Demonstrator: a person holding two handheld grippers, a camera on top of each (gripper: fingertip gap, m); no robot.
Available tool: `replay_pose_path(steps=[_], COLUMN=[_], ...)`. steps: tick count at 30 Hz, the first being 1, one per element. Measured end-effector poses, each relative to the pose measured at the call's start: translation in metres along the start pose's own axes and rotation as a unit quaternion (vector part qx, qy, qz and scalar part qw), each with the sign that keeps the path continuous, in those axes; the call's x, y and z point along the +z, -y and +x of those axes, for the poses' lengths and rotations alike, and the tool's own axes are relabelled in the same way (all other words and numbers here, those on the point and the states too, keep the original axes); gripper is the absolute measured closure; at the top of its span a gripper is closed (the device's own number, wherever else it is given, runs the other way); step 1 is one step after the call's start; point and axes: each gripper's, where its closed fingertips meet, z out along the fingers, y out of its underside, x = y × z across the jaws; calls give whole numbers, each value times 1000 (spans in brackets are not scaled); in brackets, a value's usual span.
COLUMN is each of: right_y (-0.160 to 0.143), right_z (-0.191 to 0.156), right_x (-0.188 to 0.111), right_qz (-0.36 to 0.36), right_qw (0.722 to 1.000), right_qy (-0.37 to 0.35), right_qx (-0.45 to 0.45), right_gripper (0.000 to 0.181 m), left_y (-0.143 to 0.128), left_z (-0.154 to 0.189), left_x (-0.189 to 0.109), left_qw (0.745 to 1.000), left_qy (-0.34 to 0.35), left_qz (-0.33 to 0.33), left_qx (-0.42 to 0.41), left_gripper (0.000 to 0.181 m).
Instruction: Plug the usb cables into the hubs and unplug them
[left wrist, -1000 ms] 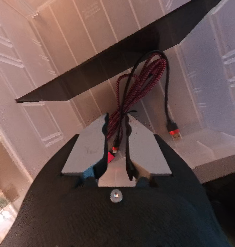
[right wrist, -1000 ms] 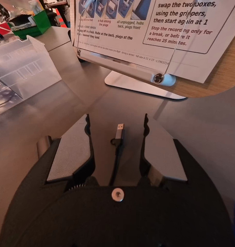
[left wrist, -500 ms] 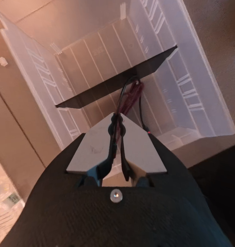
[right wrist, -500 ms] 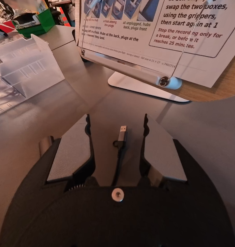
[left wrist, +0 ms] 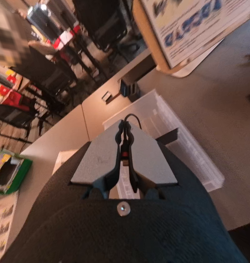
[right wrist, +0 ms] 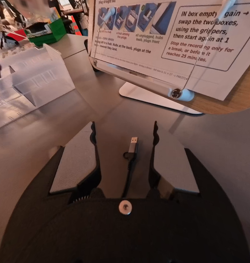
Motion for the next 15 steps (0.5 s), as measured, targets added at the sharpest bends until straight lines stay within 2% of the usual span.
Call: replay_pose_path(steps=[3,5,8,10,12,15], right_y=[7,10,12,17,25,40], right_z=[-7,-10,-12,-21,-41,-88], right_x=[-5,-7,-9,-12,-18,-34], right_qz=[18,27,31,41,57,92], right_qw=[1000,999,999,997,991,967], right_qy=[23,35,44,66,120,235], right_qx=[0,3,3,-6,-14,-40], right_gripper=[99,98,96,95,96,94], left_y=[52,74,66,74,88,107], left_z=[29,37,40,63,92,140], left_x=[-19,-23,6,13,13,18], left_qw=[993,987,992,980,962,929], left_qy=[-76,-97,-97,-160,-223,-313], left_qz=[89,124,79,96,122,143], left_qx=[-30,-38,-34,-74,-103,-133], left_gripper=[181,181,180,180,180,180])
